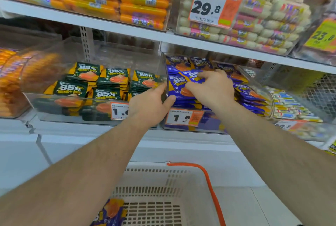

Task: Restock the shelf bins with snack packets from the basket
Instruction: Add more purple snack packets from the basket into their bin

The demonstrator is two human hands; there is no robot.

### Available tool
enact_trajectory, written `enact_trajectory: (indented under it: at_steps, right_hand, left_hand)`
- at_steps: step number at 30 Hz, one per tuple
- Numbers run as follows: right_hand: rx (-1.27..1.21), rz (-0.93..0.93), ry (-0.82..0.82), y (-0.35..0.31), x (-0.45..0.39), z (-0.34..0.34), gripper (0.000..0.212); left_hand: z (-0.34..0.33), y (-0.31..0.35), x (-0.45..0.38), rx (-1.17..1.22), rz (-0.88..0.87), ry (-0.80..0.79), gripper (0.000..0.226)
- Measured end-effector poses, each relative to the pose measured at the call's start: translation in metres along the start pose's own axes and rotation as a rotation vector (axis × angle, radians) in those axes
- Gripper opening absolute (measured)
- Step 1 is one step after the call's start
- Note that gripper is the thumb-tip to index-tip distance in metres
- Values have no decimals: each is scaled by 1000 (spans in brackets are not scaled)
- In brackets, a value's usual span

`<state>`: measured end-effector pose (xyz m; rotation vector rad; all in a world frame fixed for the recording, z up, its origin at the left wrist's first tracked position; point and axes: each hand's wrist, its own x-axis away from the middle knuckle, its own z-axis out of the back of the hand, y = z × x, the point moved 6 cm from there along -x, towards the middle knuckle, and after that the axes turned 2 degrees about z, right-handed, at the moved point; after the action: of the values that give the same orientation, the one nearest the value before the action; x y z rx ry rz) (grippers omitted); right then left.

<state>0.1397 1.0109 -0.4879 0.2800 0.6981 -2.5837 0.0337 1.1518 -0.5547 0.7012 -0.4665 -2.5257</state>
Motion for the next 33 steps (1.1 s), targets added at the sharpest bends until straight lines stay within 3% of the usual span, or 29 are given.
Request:
enact_trajectory:
  at_steps: [4,8,11,23,24,26,28,29,30,33]
  right_hand:
    - [18,-25,-118,-14,-18,-23,57]
    - [83,74,-230,-27,-19,-43,53]
    - [63,118,-226,-28,-18,-46,41]
    - [195,90,-191,-25,0,-39,43]
    - [200,117,-125,-26,3,-36,41]
    - [113,321,224,-34,22,-17,35]
    - [-107,647,547,-46,63,-6,22]
    - [-195,777,565,-48,85,-17,16]
    - [-269,852,483,-49,103,-38,12]
    - [-441,734,74,-35,140,-132,11]
  left_hand:
    - [0,1,-1,-42,-7,12,58]
    - [1,1,-2,-70,-3,67,66]
    - [0,2,-2,-63,31,73,65]
    - [1,5,-2,-36,33,83,59]
    - [4,5,1,89,14,112,54]
    - [25,1,17,375,-142,304,38]
    - [42,-10,46,367,-345,471,19]
    - [37,-22,60,304,-383,432,15]
    - [26,-35,72,231,-369,302,16]
    - [-31,-95,108,4,-105,-347,19]
